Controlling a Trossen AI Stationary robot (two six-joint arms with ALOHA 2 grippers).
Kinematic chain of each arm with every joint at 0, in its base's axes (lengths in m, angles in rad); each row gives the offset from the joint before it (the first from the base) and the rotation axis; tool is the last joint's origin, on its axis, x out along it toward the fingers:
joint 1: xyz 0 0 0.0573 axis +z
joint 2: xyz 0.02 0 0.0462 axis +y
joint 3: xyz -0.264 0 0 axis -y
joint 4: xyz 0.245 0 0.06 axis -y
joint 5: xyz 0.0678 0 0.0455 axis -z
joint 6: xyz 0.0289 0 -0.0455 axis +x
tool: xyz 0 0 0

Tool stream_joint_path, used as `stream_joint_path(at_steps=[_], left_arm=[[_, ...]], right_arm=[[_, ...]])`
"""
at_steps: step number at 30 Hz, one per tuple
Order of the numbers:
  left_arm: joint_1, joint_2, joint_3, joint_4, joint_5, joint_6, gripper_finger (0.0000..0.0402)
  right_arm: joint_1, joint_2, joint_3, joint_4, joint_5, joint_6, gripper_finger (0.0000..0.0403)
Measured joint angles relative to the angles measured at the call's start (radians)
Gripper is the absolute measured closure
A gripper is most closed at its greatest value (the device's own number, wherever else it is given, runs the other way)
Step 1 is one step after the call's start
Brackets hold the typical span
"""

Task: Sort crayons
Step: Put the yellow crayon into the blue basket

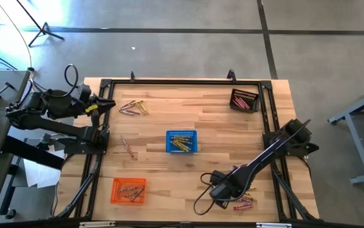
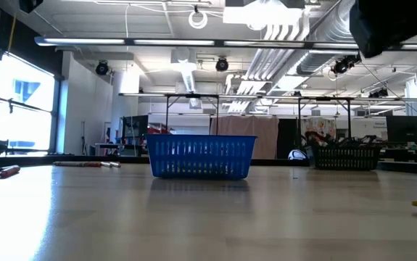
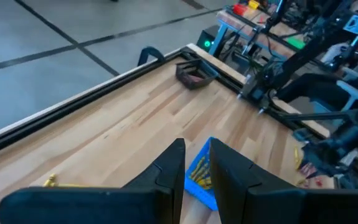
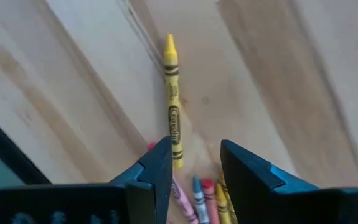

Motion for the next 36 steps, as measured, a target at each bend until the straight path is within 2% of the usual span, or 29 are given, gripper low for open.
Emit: stream_joint_path(at_steps=[3,6,20,31,36], left_arm=[[0.0,0.021,0.0,0.009,0.029,0.0,0.0341],[0.0,0.046,0.0,0.009,0.047,0.0,0.0341],[0.0,0.141,-0.001,0.007,0.053,0.048,0.0341],[0.0,0.148,-0.001,0.006,0.053,0.082,0.0341],[0.0,0.148,-0.001,0.005,0.053,0.097,0.0341]], right_arm=[[-0.004,-0.016,-0.061,0.095,-0.034,0.005,0.0281],[-0.009,-0.017,-0.083,0.11,-0.036,0.004,0.0281],[-0.062,-0.008,-0.082,0.155,-0.031,-0.152,0.0281],[-0.095,0.009,-0.082,0.18,-0.037,-0.18,0.0281],[-0.094,0.035,-0.082,0.213,-0.076,-0.177,0.0281]])
